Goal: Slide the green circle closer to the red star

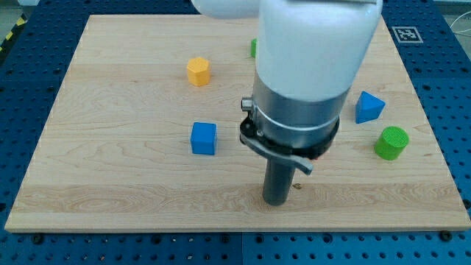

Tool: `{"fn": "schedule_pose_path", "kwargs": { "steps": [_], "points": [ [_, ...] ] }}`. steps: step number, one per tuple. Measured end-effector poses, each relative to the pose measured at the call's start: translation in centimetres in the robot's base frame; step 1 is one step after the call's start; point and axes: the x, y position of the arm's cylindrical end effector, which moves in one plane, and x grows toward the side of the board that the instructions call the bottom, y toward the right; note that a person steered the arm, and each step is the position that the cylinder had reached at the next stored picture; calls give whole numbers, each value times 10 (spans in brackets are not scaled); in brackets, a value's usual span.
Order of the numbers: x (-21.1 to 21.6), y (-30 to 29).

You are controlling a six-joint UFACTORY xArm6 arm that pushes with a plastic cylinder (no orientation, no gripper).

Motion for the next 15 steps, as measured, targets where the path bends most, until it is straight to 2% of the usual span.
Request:
{"fn": "schedule_pose_path", "kwargs": {
  "steps": [1,4,5,7,8,11,13,15],
  "points": [
    [-15,0],
    [-17,10],
    [-17,52],
    [-1,196],
    [-14,222],
    [-56,221],
    [-62,219],
    [-86,200]
  ]
}}
